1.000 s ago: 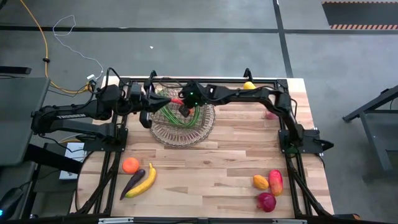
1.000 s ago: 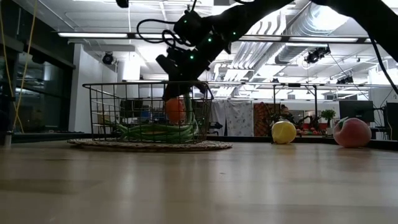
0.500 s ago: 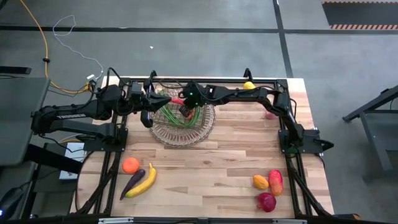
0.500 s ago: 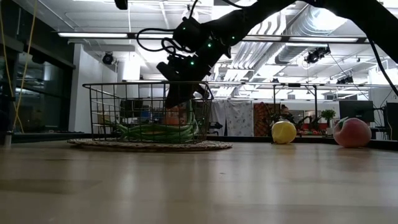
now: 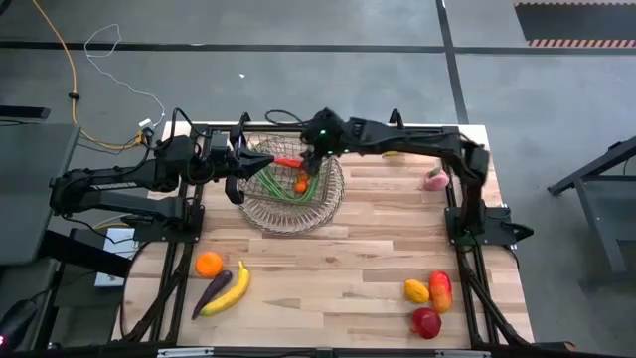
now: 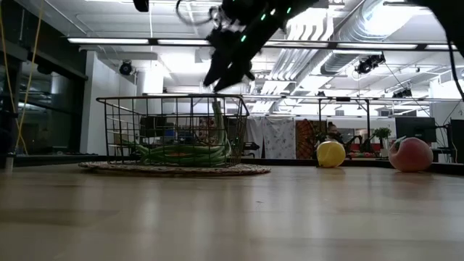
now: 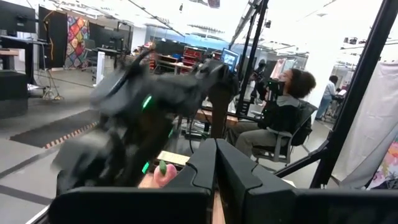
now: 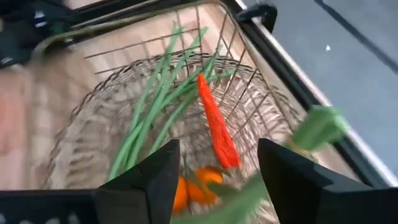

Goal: Build produce basket
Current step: Put the yellow lemon into the wire basket

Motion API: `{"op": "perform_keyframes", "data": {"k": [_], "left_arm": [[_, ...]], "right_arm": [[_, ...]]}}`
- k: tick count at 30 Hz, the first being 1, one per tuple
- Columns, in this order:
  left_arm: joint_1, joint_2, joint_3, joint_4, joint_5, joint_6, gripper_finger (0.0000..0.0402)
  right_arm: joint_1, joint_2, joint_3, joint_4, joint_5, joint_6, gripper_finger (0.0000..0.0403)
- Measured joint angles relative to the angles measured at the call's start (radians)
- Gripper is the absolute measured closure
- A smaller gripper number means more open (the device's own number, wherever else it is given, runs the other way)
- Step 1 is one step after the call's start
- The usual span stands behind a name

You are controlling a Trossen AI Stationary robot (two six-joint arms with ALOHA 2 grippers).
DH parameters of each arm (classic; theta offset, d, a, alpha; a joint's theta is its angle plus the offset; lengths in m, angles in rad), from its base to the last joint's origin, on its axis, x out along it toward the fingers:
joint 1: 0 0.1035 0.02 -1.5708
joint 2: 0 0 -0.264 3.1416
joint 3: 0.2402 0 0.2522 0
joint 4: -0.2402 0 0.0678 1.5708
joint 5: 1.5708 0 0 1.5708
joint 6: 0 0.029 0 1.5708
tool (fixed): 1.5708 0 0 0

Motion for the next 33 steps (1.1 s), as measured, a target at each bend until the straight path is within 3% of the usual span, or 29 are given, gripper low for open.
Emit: {"op": "perform_keyframes", "data": {"k": [4, 8, 14, 19, 23, 33], "left_arm": [[0.001, 0.000, 0.000, 0.000, 0.000, 0.001, 0.0401], [0.002, 0.000, 0.000, 0.000, 0.000, 0.013, 0.0401], [0.002, 0.000, 0.000, 0.000, 0.000, 0.035, 0.0401], [0.001, 0.000, 0.000, 0.000, 0.000, 0.035, 0.0401], [0.001, 0.000, 0.000, 0.000, 0.000, 0.035, 0.0400], [0.001, 0.000, 0.000, -0.018, 0.000, 0.035, 0.0388]], "right_arm": [[0.033, -0.130, -0.032, -0.144, 0.001, -0.059, 0.0194], [0.070, -0.317, -0.235, -0.127, 0.012, -0.041, 0.0194], [0.125, -0.666, -0.682, 0.178, 0.023, 0.188, 0.0194], [0.156, -0.873, -0.894, 0.559, 0.026, 0.270, 0.0194], [0.169, -0.959, -0.973, 0.766, 0.026, 0.216, 0.0194], [0.197, -0.986, -0.977, 0.767, 0.020, 0.170, 0.0194]]}}
